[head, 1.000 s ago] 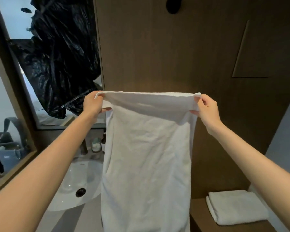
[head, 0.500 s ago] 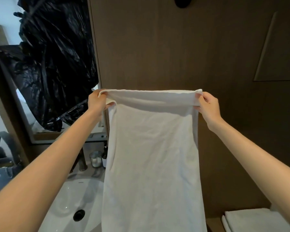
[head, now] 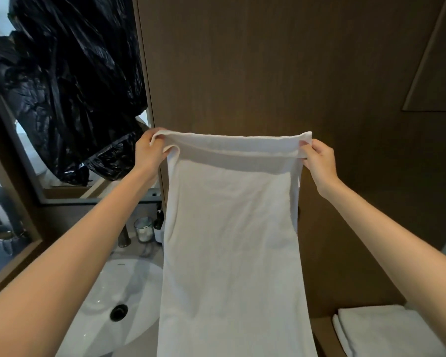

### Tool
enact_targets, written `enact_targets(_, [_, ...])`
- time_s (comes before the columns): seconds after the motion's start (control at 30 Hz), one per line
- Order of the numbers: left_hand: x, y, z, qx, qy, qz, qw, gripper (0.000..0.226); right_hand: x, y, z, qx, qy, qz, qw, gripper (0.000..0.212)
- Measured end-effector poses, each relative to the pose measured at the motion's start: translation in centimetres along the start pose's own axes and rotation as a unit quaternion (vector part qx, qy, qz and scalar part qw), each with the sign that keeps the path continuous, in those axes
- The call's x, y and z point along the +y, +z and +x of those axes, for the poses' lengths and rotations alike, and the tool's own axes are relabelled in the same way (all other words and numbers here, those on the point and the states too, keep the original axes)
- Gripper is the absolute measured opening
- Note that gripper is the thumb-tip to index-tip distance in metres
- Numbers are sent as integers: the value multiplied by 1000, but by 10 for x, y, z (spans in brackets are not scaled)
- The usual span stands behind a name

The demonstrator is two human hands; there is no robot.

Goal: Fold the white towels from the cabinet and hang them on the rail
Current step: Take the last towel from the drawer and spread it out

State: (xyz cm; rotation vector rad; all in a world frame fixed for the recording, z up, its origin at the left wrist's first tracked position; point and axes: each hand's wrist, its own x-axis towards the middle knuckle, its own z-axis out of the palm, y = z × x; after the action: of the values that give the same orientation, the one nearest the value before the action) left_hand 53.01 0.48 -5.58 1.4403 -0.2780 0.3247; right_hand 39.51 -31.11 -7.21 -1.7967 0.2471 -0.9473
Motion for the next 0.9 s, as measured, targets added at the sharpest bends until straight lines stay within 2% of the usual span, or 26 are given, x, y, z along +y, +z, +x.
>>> enact_targets(0.23, [-36, -36, -86, -39, -13, 107, 993, 27, 32, -11, -76, -53, 59, -4, 997, 16])
enact_targets(0.37, [-65, -57, -144, -46, -26, 154, 987, 21, 56, -30, -125, -95, 103, -33, 990, 26])
enact_targets(0.53, [-115, -78, -218, -183, -26, 235, 954, 26, 94, -54, -196, -190, 175, -104, 960, 31])
enact_targets(0.67, [-152, -86, -267, -314, 4, 286, 906, 34, 120, -60, -252, -278, 177, -173, 928, 23])
enact_targets(0.8, [-199, -92, -314, -465, -16, 372, 803, 33, 144, -59, -301, -390, 161, -223, 879, 26])
enact_targets(0.9, [-236, -103, -342, -486, -46, 444, 751, 32, 168, -56, -327, -470, 149, -260, 830, 31])
